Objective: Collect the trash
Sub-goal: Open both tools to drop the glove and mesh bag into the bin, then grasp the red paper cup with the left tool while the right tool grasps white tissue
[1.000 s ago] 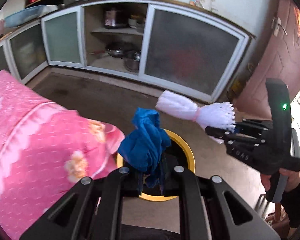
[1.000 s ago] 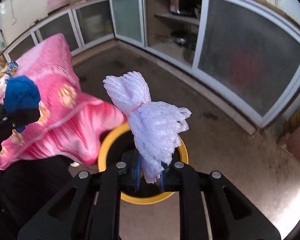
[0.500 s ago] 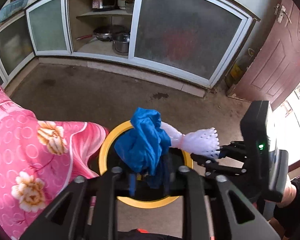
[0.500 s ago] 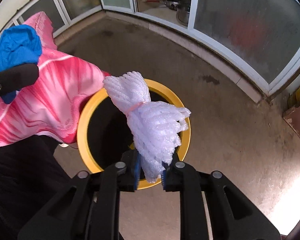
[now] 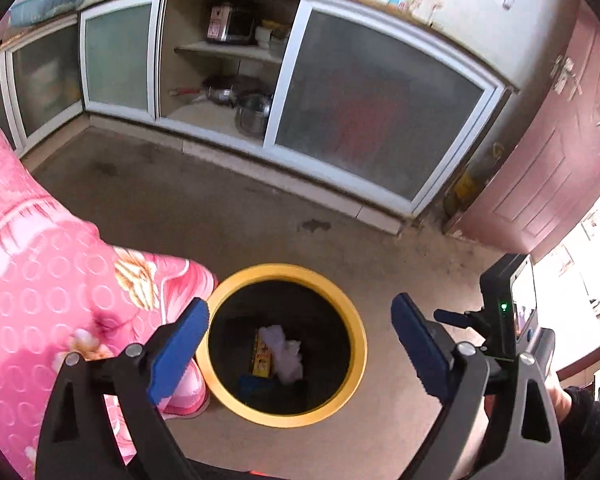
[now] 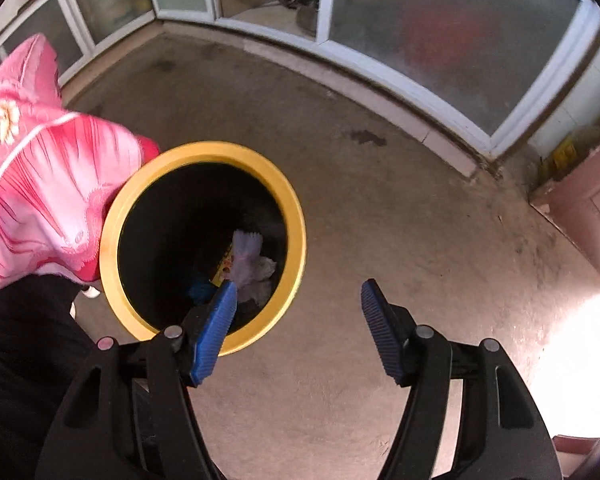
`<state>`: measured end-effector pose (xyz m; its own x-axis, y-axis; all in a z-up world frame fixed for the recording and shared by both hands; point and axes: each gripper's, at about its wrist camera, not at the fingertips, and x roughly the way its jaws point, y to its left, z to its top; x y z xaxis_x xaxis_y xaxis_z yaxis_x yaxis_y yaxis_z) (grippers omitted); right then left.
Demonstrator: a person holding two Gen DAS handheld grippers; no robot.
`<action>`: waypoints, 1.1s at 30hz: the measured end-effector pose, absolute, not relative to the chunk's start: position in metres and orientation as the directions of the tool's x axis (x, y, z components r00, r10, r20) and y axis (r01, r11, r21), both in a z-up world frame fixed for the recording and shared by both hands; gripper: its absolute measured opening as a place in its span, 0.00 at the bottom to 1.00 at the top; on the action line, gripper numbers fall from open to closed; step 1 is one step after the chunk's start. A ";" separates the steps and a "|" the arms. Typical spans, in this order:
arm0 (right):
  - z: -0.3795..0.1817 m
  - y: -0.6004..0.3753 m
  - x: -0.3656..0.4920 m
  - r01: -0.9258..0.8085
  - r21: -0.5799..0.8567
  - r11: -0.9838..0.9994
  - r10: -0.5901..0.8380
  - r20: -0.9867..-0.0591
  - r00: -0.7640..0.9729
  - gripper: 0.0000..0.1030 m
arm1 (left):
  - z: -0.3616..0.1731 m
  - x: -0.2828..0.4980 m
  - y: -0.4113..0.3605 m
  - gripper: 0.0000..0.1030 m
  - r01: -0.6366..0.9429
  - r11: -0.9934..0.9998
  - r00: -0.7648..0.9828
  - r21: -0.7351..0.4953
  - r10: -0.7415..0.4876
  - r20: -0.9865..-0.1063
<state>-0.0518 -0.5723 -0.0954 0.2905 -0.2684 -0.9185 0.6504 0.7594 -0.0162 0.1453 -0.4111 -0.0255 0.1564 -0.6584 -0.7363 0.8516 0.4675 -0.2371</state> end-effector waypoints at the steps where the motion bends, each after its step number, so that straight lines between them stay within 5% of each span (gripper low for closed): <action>1: -0.088 -0.573 -0.055 0.655 -0.010 0.755 -0.279 -0.910 0.308 0.59 | -0.020 0.144 -0.408 0.86 0.852 0.466 0.162 -0.237 -0.666 -0.728; 13: 0.007 -0.544 -0.025 0.533 0.122 0.837 -0.278 -0.745 0.607 0.66 | 0.062 0.153 -0.287 0.87 0.792 0.589 0.388 -0.159 -0.687 -0.614; 23: 0.072 -0.426 0.086 0.128 0.161 0.979 0.003 -0.635 0.773 0.67 | 0.074 0.186 -0.084 0.92 0.456 0.890 0.719 0.007 -0.363 -0.593; 33: 0.089 -0.298 0.197 -0.151 0.134 0.979 0.202 -0.622 0.756 0.66 | 0.070 0.228 0.006 0.92 0.201 0.977 0.796 0.070 -0.122 -0.593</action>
<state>0.1968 -0.2984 0.0890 0.7562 0.2018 -0.6224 -0.1508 0.9794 0.1344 0.2280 0.0063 0.0699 0.7962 -0.1216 -0.5927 0.2011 0.9771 0.0697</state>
